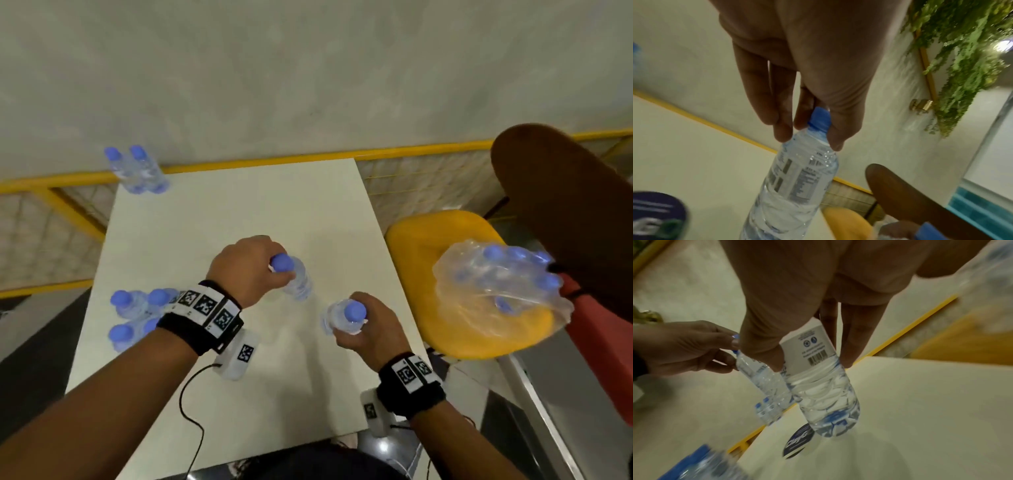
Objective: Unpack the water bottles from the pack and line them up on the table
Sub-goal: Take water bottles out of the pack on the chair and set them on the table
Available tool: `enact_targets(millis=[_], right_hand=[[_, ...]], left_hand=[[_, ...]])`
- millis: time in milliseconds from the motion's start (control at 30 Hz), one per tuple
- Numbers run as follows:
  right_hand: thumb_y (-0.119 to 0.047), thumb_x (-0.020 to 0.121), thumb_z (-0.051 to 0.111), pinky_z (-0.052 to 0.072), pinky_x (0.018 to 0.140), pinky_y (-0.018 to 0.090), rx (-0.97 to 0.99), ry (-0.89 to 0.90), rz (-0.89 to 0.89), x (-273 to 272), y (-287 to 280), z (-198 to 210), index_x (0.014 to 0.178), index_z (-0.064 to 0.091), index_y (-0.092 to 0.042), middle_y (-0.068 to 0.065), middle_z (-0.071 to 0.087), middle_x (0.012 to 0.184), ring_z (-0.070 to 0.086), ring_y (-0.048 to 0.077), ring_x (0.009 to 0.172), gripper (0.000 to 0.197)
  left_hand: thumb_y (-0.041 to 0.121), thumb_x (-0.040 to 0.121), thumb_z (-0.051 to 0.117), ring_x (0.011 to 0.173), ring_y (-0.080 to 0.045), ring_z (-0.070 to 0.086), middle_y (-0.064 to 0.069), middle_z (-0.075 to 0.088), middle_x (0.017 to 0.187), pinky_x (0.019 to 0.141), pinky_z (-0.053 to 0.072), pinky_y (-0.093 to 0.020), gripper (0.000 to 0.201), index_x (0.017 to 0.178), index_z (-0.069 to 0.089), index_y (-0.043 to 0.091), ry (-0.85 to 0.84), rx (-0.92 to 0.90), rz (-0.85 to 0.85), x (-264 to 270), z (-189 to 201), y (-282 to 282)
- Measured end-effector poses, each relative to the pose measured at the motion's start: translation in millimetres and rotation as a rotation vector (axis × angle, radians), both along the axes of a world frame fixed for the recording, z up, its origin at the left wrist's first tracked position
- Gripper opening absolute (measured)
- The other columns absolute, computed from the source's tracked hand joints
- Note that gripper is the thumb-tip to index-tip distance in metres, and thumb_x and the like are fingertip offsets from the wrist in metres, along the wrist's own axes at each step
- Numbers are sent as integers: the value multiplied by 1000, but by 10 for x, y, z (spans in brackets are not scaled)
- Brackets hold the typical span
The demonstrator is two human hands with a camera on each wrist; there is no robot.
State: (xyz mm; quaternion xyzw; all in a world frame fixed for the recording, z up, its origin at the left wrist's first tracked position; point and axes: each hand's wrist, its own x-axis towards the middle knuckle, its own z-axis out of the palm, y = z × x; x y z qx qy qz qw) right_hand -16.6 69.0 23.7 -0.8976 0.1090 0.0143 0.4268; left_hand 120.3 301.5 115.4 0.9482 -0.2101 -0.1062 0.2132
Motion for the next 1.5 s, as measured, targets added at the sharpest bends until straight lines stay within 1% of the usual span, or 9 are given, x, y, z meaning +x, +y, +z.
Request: enact_targets(millis=[167, 300, 467, 533, 700, 967, 1133, 1400, 1500], right_hand=[[-46, 60, 72, 53, 70, 36, 68, 43, 179, 426, 998, -125, 86, 54, -27, -6, 62, 84, 60, 18, 76, 38], [-46, 58, 77, 51, 74, 28, 27, 99, 287, 682, 1648, -282, 100, 54, -34, -13, 61, 96, 60, 11, 83, 49], [-39, 63, 76, 53, 68, 33, -66, 167, 354, 864, 2235, -440, 86, 50, -30, -8, 60, 85, 59, 15, 74, 36], [-37, 65, 76, 54, 73, 32, -106, 209, 377, 904, 2377, -499, 94, 54, -30, -7, 62, 92, 61, 16, 79, 36], [-34, 71, 78, 44, 78, 24, -180, 276, 371, 935, 2544, -617, 112, 58, -25, -2, 64, 109, 62, 19, 94, 47], [-34, 80, 74, 47, 70, 25, -174, 315, 313, 989, 2731, -586, 86, 59, -28, -6, 60, 80, 58, 12, 73, 17], [-36, 82, 73, 46, 69, 23, -137, 303, 323, 983, 2763, -583, 80, 57, -32, -8, 59, 75, 58, 9, 70, 17], [-32, 82, 75, 52, 76, 28, -102, 269, 342, 942, 2705, -466, 88, 58, -26, -4, 62, 85, 60, 14, 78, 19], [-31, 78, 79, 55, 86, 37, -112, 277, 330, 880, 2614, -437, 109, 60, -19, 2, 64, 105, 64, 21, 92, 39]], left_hand=[[53, 81, 68, 89, -24, 62, 7, 58, 94, 73, 46, -33, 33, 104, 69, 30, 23, 194, 99, 181, -225, 968], [45, 84, 68, 92, -23, 61, 8, 57, 98, 77, 49, -37, 24, 103, 66, 29, 81, 239, 140, 211, -422, 1414], [42, 86, 65, 89, -21, 60, 7, 55, 98, 79, 50, -37, 21, 100, 63, 26, 163, 230, 134, 289, -723, 1672], [44, 87, 65, 86, -20, 59, 8, 53, 97, 79, 49, -36, 20, 99, 62, 28, 191, 210, 115, 307, -837, 1715], [45, 86, 63, 83, -21, 60, 7, 51, 97, 83, 52, -44, 23, 97, 59, 25, 222, 175, 66, 327, -989, 1741], [41, 87, 64, 86, -20, 61, 6, 52, 96, 85, 51, -43, 19, 93, 59, 24, 222, 61, 57, 353, -1050, 1789], [39, 88, 64, 89, -21, 61, 3, 56, 100, 87, 50, -39, 21, 96, 60, 20, 223, 53, 71, 366, -1017, 1772], [46, 85, 64, 90, -19, 61, 8, 53, 98, 86, 50, -38, 23, 97, 60, 28, 244, 74, 69, 375, -1029, 1797], [46, 84, 66, 97, -19, 62, 9, 57, 106, 87, 50, -36, 37, 118, 58, 34, 201, 72, 75, 369, -964, 1796]])
